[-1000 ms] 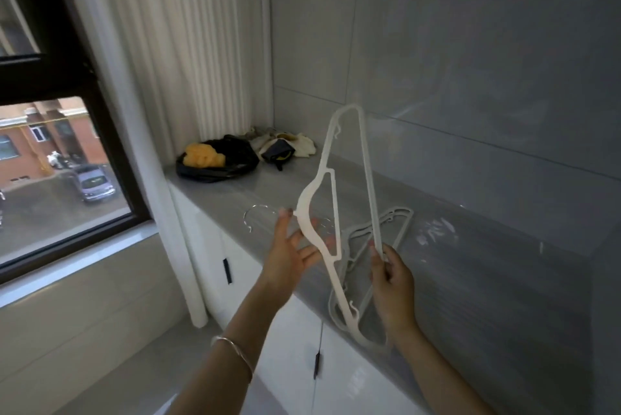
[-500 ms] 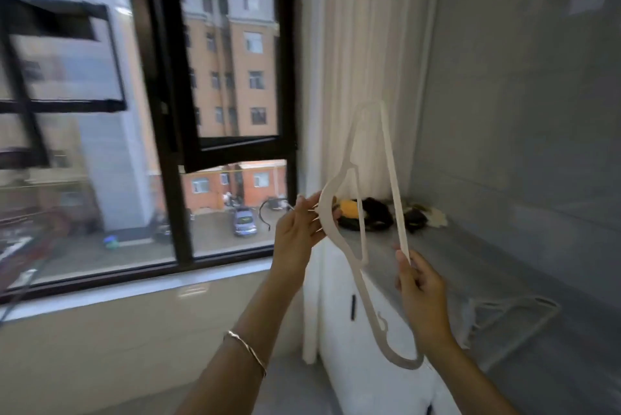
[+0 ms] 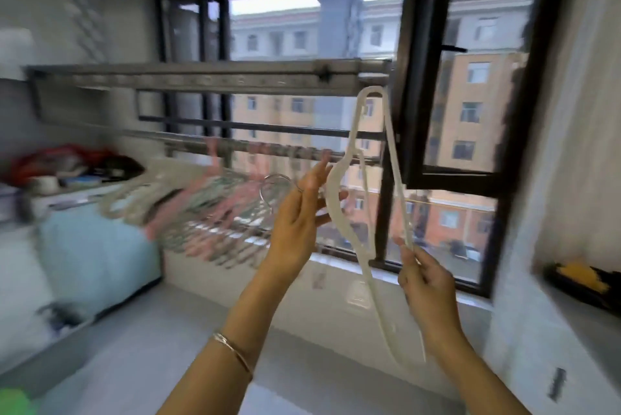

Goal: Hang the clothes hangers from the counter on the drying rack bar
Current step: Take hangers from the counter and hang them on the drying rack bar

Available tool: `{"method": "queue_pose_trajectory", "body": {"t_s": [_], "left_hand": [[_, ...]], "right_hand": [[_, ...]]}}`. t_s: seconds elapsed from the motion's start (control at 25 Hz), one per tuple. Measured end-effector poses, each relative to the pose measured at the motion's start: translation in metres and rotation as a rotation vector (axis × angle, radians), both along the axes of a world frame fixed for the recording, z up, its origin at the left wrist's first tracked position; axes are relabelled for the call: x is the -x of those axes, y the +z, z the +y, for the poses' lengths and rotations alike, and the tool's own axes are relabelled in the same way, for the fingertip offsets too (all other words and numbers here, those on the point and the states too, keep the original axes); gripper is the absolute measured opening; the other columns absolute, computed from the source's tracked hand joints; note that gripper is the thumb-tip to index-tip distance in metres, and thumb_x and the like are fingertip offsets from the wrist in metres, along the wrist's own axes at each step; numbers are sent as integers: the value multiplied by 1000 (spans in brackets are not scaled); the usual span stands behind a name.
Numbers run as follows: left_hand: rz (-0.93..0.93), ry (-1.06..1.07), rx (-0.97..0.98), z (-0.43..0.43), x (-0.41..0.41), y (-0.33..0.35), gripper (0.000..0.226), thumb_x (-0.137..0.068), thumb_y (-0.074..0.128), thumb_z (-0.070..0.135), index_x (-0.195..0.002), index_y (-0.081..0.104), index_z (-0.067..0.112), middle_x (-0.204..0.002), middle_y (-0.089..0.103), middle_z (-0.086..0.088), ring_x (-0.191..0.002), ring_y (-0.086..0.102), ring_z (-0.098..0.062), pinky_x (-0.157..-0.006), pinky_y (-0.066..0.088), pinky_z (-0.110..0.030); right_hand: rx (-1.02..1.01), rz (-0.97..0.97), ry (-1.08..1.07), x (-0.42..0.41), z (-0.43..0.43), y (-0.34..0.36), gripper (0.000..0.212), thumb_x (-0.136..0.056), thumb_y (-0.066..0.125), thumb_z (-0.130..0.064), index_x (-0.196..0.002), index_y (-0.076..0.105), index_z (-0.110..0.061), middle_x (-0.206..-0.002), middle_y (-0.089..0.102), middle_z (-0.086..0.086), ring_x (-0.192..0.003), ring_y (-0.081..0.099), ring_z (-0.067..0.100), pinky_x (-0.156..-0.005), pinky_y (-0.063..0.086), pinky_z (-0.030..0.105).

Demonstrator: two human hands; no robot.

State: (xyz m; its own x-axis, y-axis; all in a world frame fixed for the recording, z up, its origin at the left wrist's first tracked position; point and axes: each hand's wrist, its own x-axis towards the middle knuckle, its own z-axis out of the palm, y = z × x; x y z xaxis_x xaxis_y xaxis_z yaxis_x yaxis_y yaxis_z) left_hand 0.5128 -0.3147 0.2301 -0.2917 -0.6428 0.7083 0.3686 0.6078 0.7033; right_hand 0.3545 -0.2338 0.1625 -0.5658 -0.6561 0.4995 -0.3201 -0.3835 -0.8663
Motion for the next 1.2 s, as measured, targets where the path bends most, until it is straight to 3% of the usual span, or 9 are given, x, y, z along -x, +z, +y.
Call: {"method": "queue_pose_trajectory", "body": {"t_s": [0.12,0.2,0.36,0.44,0.56,0.76,0.96,1.08,1.2], "left_hand": [[-133,389,353,-33,-97,0,35,-102,28,28,-129,49,21,-145,37,11,-139,28,-2,-114,24,-18],[-285,644,534,-60,-176,2,42,-100,24,39,-110,61,20,-140,42,6,-137,31,-9,-112,21,-19],[-456,896,739,-96,-336,6,59,-101,18,44,-70,58,13,-82,64,-3,-89,55,-19,-91,38,-31],[-510,931,590,-106,-409,-1,63,-98,18,52,-63,55,15,-62,57,2,-68,51,-16,-71,39,-31],[-652,1072,283,-124,-501,-22,57,-86,16,61,-61,49,23,-47,48,12,-53,51,-14,-54,34,-27],[-877,1169,17,-157,-580,-39,40,-99,33,40,-71,52,19,-60,58,-2,-60,57,-24,-61,41,-30],[-749,944,-149,-202,-616,-48,31,-98,41,31,-81,60,13,-64,63,3,-52,53,-9,-55,40,-18],[-701,784,-297,-235,-635,-50,15,-97,49,20,-100,63,20,-76,69,1,-52,55,-10,-49,45,-15],[-527,751,-475,-282,-638,-54,23,-96,50,18,-114,64,15,-84,71,-3,-57,58,-12,-53,49,-18]], "right_hand": [[-62,36,202,-83,-43,9,22,-96,45,-18,-95,66,-12,-43,30,-7,-35,24,2,-37,21,12],[-151,104,320,-145,-76,11,28,-96,46,-22,-94,66,-3,-39,34,-8,-32,28,2,-37,22,12],[-469,130,674,-278,-138,6,31,-96,42,-32,-100,66,-13,-48,54,-5,-38,41,10,-36,32,18],[-568,134,805,-345,-159,12,38,-97,38,-33,-108,63,-7,-68,66,3,-52,56,12,-51,47,21],[-562,191,919,-436,-181,30,41,-99,33,-34,-115,61,-8,-94,68,5,-80,63,10,-78,47,18],[-388,562,971,-563,-232,16,29,-94,49,-36,-108,64,-16,-92,67,-7,-85,63,6,-82,49,24],[-224,630,864,-609,-317,4,22,-93,53,-28,-90,69,-15,-69,63,-11,-67,59,5,-70,47,21],[-190,605,865,-614,-377,-4,19,-92,56,-27,-93,69,-14,-80,67,-7,-79,60,8,-73,44,18],[-147,588,762,-608,-435,-6,19,-93,53,-28,-104,65,-20,-104,63,-9,-99,54,6,-81,40,18]]}}
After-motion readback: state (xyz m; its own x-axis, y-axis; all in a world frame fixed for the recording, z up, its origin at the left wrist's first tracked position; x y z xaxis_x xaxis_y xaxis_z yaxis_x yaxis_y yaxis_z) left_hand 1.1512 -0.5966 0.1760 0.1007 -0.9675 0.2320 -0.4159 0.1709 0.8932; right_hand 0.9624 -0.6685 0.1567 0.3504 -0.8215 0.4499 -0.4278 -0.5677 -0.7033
